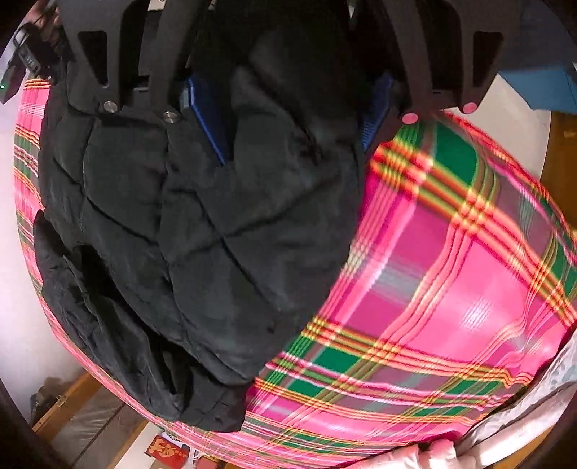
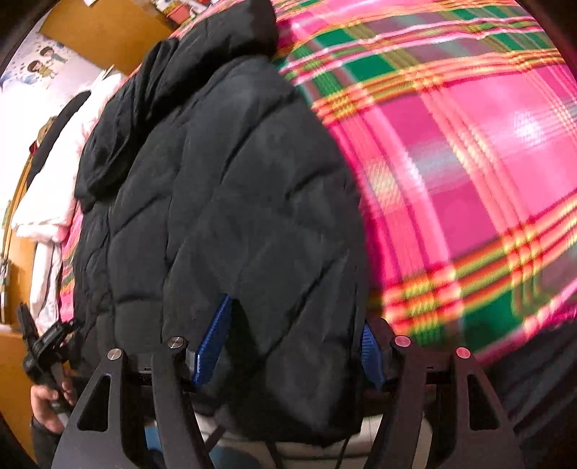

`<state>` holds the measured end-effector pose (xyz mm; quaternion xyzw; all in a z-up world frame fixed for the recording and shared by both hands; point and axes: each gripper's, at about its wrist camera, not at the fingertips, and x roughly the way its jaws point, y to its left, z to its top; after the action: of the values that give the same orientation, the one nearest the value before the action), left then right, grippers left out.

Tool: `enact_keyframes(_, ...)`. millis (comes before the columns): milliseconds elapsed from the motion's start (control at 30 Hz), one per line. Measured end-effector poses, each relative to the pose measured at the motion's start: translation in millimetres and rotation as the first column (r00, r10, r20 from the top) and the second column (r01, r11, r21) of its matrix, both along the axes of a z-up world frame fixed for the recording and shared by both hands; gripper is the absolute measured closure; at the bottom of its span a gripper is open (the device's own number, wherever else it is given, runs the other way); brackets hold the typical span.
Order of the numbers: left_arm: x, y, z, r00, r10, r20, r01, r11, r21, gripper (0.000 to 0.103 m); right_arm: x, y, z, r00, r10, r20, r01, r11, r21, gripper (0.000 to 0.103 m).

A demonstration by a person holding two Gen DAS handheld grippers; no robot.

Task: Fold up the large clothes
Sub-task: 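Grasp the folded jacket's side edge with both tools and lift it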

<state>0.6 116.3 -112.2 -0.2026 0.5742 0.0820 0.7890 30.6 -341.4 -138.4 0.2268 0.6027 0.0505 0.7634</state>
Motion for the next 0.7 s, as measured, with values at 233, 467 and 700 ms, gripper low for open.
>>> enact_keyframes(233, -5.3, -14.5, 6.1, 0.998, -0.051, 0.030, 0.052, 0.998, -0.018, 0.060, -2.3, -1.2, 0.1, 0.999, 0.023, -0.022, -0.022, 1.000, 0.017, 0.066)
enact_keyframes(467, -20.4, 5.3, 52.3, 0.968, -0.010, 0.249, 0.059, 0.980, -0.190, 0.084, -15.2, -11.4, 50.9, 0.989, 0.035, 0.144, -0.058, 0.986, 0.154, 0.091)
enact_keyframes(700, -31.1, 23.8, 98.9, 0.910, 0.024, 0.415, 0.103, 0.954, -0.281, 0.087, -33.8, -39.6, 94.1, 0.966, 0.004, 0.258, -0.061, 0.975, 0.214, 0.093)
